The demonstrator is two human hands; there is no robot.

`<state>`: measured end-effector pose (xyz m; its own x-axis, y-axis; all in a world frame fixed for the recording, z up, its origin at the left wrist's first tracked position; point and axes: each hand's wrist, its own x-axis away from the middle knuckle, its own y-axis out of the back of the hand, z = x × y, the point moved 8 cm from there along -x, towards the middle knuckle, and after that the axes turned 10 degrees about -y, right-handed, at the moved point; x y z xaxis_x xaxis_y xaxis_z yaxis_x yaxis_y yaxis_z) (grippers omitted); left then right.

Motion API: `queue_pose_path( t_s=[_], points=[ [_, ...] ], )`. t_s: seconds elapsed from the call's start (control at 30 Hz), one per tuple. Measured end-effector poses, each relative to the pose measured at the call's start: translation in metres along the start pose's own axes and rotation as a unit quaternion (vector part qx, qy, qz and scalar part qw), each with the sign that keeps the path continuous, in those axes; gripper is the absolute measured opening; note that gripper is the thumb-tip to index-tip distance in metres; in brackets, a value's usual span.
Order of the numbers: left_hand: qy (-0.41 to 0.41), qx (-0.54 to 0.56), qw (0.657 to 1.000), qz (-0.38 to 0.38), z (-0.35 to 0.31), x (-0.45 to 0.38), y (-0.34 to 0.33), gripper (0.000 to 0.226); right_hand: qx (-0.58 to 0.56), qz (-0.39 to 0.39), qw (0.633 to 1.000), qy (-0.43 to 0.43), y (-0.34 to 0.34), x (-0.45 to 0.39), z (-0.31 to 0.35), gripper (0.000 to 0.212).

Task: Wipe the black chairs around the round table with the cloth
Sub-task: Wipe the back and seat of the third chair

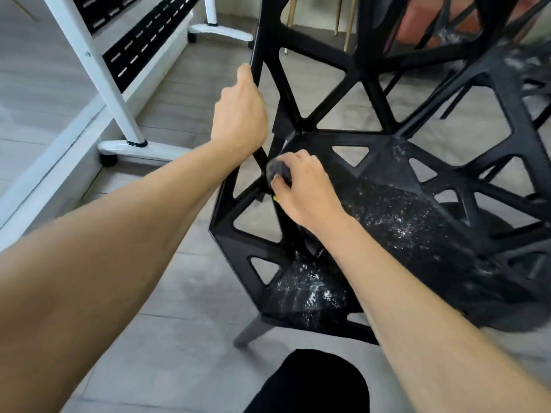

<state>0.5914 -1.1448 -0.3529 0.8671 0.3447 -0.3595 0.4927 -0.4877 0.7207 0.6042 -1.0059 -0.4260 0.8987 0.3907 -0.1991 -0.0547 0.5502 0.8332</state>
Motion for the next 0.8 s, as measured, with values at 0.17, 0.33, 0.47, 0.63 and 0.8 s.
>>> queue_pose_path(
  t_s=[0.17, 0.33, 0.47, 0.63, 0.8],
  points=[
    [0.004, 0.000, 1.000, 0.001, -0.003, 0.002, 0.003, 0.023, -0.014, -0.012, 0.997, 0.081, 0.002, 0.039, 0.016, 0.038],
    [0.003, 0.007, 1.000, 0.004, 0.000, 0.003, 0.001, 0.022, 0.149, -0.060, 0.987, 0.022, 0.011, 0.028, -0.050, 0.035],
    [-0.007, -0.004, 1.000, -0.001, 0.002, 0.001, -0.001, 0.021, 0.259, -0.083, 0.961, -0.045, 0.044, 0.021, -0.121, 0.027],
    [-0.015, -0.003, 1.000, -0.008, 0.005, -0.001, -0.005, 0.020, 0.192, -0.117, 0.948, -0.227, 0.083, 0.013, -0.187, 0.030],
    [-0.008, -0.006, 1.000, -0.009, 0.004, 0.000, -0.003, 0.019, 0.020, -0.007, 0.999, -0.029, 0.001, 0.005, -0.060, 0.042]
  ],
)
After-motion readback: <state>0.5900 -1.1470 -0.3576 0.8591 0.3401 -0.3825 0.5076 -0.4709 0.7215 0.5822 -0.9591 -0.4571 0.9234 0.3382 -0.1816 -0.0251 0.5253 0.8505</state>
